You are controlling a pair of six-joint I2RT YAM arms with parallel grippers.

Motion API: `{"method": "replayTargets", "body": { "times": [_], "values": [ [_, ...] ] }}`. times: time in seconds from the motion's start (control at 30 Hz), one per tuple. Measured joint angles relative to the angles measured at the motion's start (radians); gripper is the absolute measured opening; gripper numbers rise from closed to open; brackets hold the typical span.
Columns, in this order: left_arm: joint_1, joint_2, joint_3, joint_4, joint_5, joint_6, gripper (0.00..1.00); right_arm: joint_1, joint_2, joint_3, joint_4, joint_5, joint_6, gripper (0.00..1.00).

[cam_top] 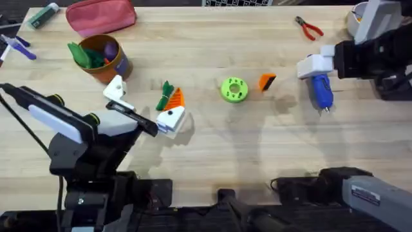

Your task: Pick up the gripper from the table and insert it into the empty holder that is missing its gripper. Then pick up a screw, insert it into the mounting hole, and use the screwdriver to tighten it. Finally, clean up the table by picking up the vegetable and placing it into the bucket.

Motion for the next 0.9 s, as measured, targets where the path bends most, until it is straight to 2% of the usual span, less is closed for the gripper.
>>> {"method": "replayTargets", "body": {
  "times": [0.23,0.47,0.57,0.7,0.9],
  "values": [
    [0.0,0.0,-0.006,0.11,0.136,0.0,0.985,0.0,0.0,0.0,0.0,0.0,0.0,0.993],
    [0.0,0.0,-0.006,0.169,0.384,-0.017,0.987,0.0,0.0,0.0,0.0,0.0,0.0,0.993],
    [0.0,0.0,-0.006,0.142,0.446,-0.079,0.986,0.0,0.0,0.0,0.0,0.0,0.0,0.994],
    [0.0,0.0,-0.006,0.055,0.491,-0.143,0.985,0.0,0.0,0.0,0.0,0.0,0.0,0.994],
    [0.0,0.0,-0.006,-0.039,0.521,-0.154,0.987,0.0,0.0,0.0,0.0,0.0,0.0,0.994]
  ]
}}
